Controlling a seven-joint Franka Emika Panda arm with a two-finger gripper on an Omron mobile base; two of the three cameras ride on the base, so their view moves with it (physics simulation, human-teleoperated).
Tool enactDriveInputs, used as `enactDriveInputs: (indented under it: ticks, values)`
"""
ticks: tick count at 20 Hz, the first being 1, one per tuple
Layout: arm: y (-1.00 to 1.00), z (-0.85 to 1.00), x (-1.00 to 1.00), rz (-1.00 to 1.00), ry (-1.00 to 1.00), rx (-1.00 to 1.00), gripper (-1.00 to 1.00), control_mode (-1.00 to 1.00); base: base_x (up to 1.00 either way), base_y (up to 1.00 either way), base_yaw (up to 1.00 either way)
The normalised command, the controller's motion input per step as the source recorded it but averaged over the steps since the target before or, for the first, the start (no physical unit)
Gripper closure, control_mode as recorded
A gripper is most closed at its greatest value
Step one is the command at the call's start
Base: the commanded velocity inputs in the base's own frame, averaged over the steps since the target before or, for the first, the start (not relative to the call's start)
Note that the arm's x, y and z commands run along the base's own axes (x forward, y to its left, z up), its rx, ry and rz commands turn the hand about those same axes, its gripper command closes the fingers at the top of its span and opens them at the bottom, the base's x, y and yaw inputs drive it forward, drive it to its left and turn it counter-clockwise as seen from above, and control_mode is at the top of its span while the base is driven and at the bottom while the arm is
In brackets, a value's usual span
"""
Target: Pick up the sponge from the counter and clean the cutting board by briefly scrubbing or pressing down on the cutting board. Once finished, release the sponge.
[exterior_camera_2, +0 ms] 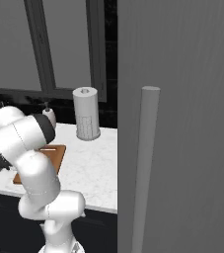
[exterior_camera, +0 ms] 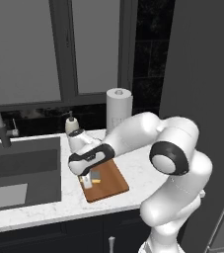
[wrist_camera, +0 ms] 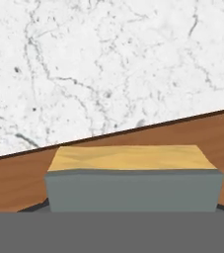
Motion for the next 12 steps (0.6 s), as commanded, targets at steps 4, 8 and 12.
enactDriveInputs:
  ticks: [4,8,12]
  values:
    - [-0.19,-0.37,-1.00,0.11,0.00,0.17,1.00,-1.00,0.00,0.00,0.00]
    - [-0.21,-0.18,-1.00,0.09,0.00,0.14,1.00,-1.00,0.00,0.00,0.00]
    - [-0.21,-0.16,-1.00,0.07,0.02,0.07,1.00,-1.00,0.00,0.00,0.00]
